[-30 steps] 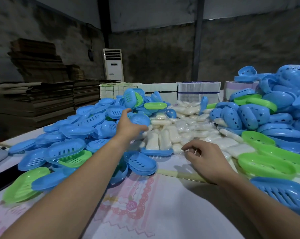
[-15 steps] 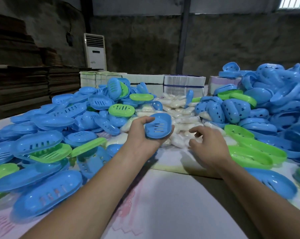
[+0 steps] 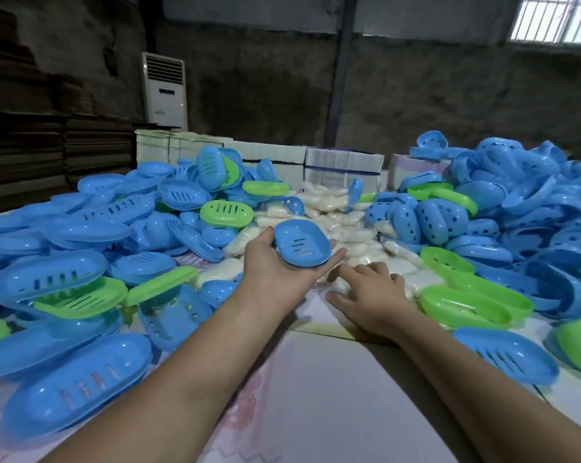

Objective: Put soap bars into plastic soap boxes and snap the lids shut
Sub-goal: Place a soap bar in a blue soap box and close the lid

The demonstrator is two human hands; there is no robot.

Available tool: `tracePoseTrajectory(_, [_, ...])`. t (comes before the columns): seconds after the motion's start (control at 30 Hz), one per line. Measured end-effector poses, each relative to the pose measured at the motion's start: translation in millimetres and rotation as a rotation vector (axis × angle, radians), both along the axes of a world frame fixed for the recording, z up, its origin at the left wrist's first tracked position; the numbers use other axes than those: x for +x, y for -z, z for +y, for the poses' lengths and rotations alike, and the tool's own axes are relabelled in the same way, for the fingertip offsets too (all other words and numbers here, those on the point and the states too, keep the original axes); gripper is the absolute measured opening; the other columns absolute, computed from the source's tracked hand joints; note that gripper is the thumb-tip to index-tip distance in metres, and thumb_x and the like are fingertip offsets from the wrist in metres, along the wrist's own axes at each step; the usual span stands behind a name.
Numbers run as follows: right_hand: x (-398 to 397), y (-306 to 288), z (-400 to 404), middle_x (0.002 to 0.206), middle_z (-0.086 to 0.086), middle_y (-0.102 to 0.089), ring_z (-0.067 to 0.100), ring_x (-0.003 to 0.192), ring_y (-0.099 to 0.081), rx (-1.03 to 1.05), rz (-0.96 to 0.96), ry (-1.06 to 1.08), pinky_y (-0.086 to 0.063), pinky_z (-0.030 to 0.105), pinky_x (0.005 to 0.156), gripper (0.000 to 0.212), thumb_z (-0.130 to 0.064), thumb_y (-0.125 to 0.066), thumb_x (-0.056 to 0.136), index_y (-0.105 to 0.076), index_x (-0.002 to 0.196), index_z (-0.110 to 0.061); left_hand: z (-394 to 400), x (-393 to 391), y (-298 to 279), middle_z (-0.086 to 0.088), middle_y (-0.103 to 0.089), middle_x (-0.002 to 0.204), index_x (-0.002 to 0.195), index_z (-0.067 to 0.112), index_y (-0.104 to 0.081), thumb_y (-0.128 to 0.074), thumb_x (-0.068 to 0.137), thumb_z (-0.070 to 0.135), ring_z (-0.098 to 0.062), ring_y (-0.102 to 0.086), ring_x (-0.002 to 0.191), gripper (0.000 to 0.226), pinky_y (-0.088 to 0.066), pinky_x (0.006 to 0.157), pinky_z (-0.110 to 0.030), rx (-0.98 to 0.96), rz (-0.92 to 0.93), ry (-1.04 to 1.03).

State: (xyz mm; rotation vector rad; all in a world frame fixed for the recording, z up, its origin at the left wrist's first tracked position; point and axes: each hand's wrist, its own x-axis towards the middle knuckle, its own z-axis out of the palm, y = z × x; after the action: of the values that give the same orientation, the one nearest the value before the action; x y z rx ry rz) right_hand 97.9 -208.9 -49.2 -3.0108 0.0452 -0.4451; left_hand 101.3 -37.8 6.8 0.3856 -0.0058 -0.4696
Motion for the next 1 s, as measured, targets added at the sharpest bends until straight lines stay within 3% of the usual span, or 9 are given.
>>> tracePoseTrajectory(0.17, [-6, -10, -3, 0.09, -0.013, -0.05, 0.018, 0.104, -0.035, 0.11, 0.01, 0.056, -0.033, 0.043, 0.09, 0.023, -0.062, -0.059, 0.077, -0.057, 0.079, -0.039, 1, 2, -1, -0.019, -0.071, 0.085, 0.099, 0.002, -0.065, -0.045, 0.104, 0.034, -0.034, -0.06, 0.096, 0.038, -0.051, 0.075, -0.044, 0.015, 0.035, -0.044])
tracePoseTrajectory(0.27, [-10, -18, -6, 0.077, -0.014, -0.055, 0.019, 0.099, -0.04, 0.211, -0.002, 0.103, -0.033, 0.04, 0.081, 0.019, -0.051, -0.064, 0.074, -0.063, 0.07, -0.033, -3, 5, 1, -0.025, -0.063, 0.123, 0.125, 0.002, -0.061, -0.047, 0.104, 0.049, -0.036, -0.06, 0.112, 0.053, -0.054, 0.082, -0.04, 0.055, 0.061, -0.087])
tracePoseTrajectory(0.33, [-13, -18, -5, 0.085, -0.013, -0.059, 0.022, 0.105, -0.043, 0.147, -0.031, 0.117, -0.033, 0.04, 0.082, 0.018, -0.047, -0.062, 0.076, -0.061, 0.084, -0.031, -6, 4, 3, -0.026, -0.056, 0.138, 0.132, 0.003, -0.056, -0.049, 0.102, 0.053, -0.037, -0.06, 0.117, 0.059, -0.054, 0.089, -0.04, 0.079, 0.062, -0.092])
tracePoseTrajectory(0.47, [-12, -14, -1, 0.122, -0.003, -0.061, 0.027, 0.124, -0.036, 0.046, 0.087, 0.126, -0.032, 0.048, 0.096, 0.051, -0.046, -0.052, 0.085, -0.043, 0.135, -0.04, -9, 3, 8, -0.019, -0.064, 0.126, 0.135, 0.009, -0.058, -0.048, 0.101, 0.054, -0.032, -0.062, 0.112, 0.058, -0.053, 0.08, -0.038, 0.205, -0.01, -0.064])
tracePoseTrajectory(0.6, [-10, -16, -4, 0.105, -0.005, -0.066, 0.022, 0.117, -0.039, 0.119, -0.004, 0.105, -0.028, 0.041, 0.087, 0.047, -0.039, -0.057, 0.081, -0.049, 0.128, -0.039, -9, 1, 10, -0.014, -0.065, 0.118, 0.142, 0.012, -0.057, -0.052, 0.099, 0.052, -0.024, -0.056, 0.099, 0.058, -0.042, 0.071, -0.033, 0.301, -0.085, -0.037])
tracePoseTrajectory(0.7, [-16, -20, -12, 0.095, -0.006, -0.062, 0.019, 0.111, -0.048, 0.304, -0.098, 0.09, -0.038, 0.036, 0.088, 0.048, -0.036, -0.065, 0.077, -0.053, 0.123, -0.041, -10, 0, 10, -0.017, -0.062, 0.121, 0.133, 0.013, -0.06, -0.057, 0.1, 0.043, -0.027, -0.057, 0.102, 0.045, -0.049, 0.073, -0.036, 0.289, -0.124, -0.011])
tracePoseTrajectory(0.8, [-24, -31, -17, 0.096, -0.004, -0.063, 0.008, 0.081, -0.06, 0.686, -0.284, -0.003, -0.045, 0.015, 0.062, 0.041, -0.027, -0.073, 0.078, -0.061, 0.115, -0.041, -14, 1, 15, -0.017, -0.059, 0.117, 0.111, 0.017, -0.061, -0.062, 0.099, 0.027, -0.029, -0.061, 0.104, 0.016, -0.056, 0.083, -0.043, 0.329, -0.219, 0.004])
tracePoseTrajectory(0.87, [-31, -42, -16, 0.089, -0.002, -0.07, 0.01, 0.073, -0.065, 0.991, -0.353, -0.085, -0.047, 0.014, 0.055, 0.035, -0.023, -0.075, 0.08, -0.066, 0.11, -0.037, -19, 0, 18, -0.013, -0.061, 0.109, 0.105, 0.018, -0.061, -0.065, 0.096, 0.021, -0.025, -0.065, 0.096, 0.01, -0.058, 0.085, -0.045, 0.383, -0.28, 0.031])
tracePoseTrajectory(1.0, [-45, -57, -10, 0.089, 0.001, -0.076, 0.008, 0.078, -0.071, 1.252, -0.391, -0.21, -0.048, 0.009, 0.062, 0.032, -0.018, -0.075, 0.084, -0.069, 0.113, -0.028, -24, -7, 24, -0.006, -0.075, 0.092, 0.117, 0.02, -0.064, -0.074, 0.082, 0.022, -0.025, -0.075, 0.084, 0.036, -0.063, 0.075, -0.044, 0.428, -0.416, 0.127])
